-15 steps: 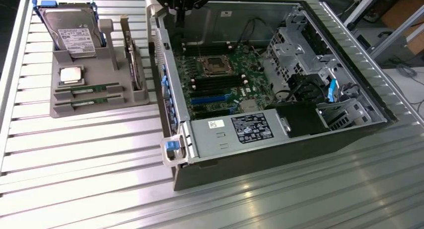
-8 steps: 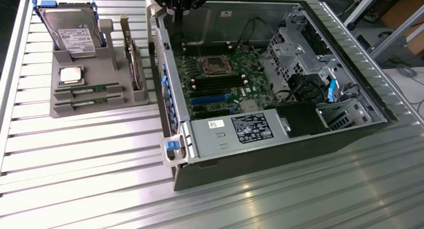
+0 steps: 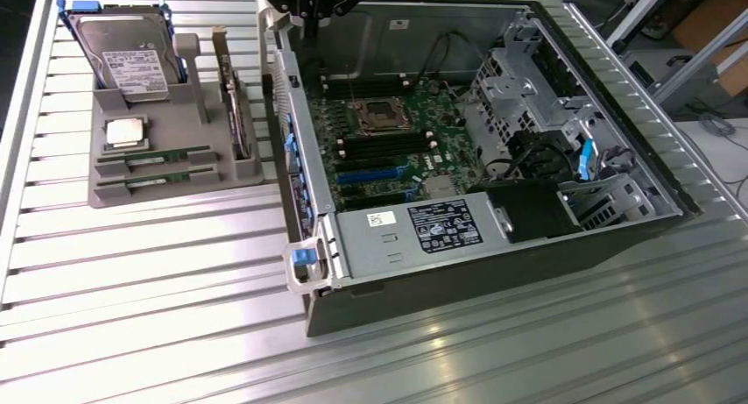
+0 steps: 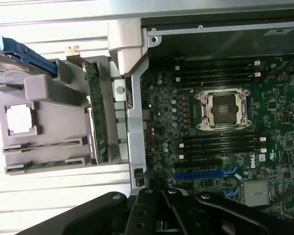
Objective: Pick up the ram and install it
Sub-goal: 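Reach for the ram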
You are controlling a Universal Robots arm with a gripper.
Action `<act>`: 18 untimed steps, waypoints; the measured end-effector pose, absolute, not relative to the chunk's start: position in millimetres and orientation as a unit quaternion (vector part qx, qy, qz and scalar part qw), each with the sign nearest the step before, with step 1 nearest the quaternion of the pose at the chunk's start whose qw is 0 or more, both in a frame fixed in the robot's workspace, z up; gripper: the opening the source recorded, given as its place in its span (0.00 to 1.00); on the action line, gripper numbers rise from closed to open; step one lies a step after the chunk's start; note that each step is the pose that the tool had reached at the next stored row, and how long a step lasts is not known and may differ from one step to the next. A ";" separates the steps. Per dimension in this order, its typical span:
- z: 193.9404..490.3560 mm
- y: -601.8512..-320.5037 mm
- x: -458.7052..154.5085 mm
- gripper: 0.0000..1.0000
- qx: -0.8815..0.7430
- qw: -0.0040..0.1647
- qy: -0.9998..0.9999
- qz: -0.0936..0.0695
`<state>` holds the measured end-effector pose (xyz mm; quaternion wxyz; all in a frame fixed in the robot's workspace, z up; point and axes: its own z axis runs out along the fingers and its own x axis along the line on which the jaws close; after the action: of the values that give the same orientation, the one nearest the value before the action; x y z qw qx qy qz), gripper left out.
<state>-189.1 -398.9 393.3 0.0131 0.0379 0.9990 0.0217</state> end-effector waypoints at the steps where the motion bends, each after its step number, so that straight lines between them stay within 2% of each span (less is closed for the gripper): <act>1: 393.3 -398.9 -190.1 0.11 0.038 0.013 0.999 0.022; 18: 393.3 -398.9 -204.5 0.11 0.038 0.013 0.999 0.022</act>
<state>-204.5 -398.9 393.3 0.0131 0.0379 0.9990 0.0217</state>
